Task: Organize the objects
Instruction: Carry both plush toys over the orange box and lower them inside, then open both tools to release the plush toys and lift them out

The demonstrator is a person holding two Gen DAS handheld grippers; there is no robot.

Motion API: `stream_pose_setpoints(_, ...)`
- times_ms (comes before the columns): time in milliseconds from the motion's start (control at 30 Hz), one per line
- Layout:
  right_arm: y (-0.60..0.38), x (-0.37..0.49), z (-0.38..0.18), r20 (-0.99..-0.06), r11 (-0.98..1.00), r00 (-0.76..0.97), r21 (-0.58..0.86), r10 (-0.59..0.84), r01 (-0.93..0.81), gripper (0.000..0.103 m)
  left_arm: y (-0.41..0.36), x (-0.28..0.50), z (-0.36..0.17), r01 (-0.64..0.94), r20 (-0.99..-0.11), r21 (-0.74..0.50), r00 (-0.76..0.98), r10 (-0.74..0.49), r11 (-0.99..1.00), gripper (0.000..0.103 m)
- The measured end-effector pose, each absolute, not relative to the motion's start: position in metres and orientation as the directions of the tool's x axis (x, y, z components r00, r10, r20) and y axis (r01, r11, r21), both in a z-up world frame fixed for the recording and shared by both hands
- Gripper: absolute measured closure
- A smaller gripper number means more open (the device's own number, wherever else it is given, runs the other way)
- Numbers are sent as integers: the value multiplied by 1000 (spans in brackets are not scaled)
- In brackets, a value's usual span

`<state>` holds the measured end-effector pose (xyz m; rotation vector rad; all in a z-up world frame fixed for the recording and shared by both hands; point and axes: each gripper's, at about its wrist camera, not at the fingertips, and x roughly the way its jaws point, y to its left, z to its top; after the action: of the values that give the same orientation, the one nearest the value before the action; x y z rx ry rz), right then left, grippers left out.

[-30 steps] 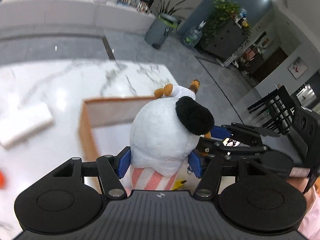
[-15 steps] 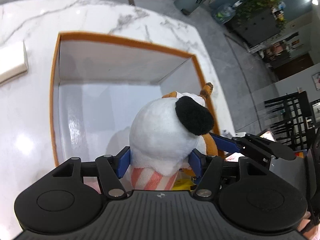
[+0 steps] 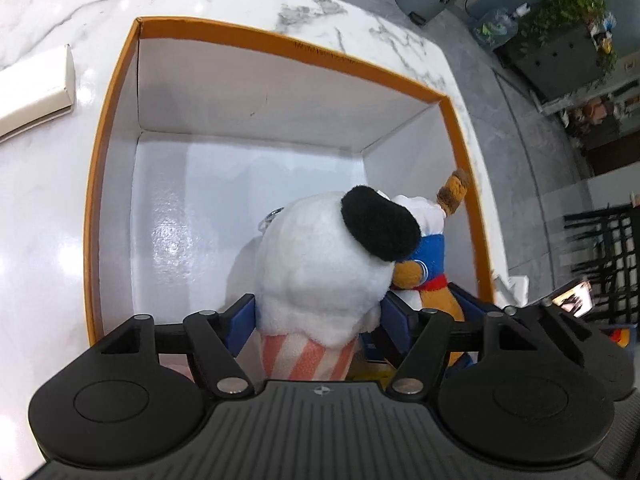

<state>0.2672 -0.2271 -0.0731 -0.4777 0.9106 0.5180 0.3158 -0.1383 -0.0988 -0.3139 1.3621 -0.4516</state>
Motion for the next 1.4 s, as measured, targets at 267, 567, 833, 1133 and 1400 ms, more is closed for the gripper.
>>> stream_pose_setpoints(267,-242,269,-73,-824,799,505,-114,256,-590,44,-143,313,-97,159,-854,-479,140,-500,863,21)
stream_pose_setpoints(567,-252,271,-57,-808,783,498,-76,314,-617,39,-146,315,-88,188,-834,-506,141,-533,842,16)
stream_pose_setpoints(833,-245,274,-40,-825,742,437,-33,358,-670,55,-154,314,-71,321,-832,-475,140,-537,819,34)
stream_pose_setpoints(1133,-238,275,-30,-830,691,474,-157,296,-706,77,-158,305,-80,421,-871,-384,129,-474,821,61)
stream_pose_setpoints(1400,-224,289,-56,-831,608,519,-309,201,-731,87,-158,314,-76,385,-837,-415,195,-512,824,61)
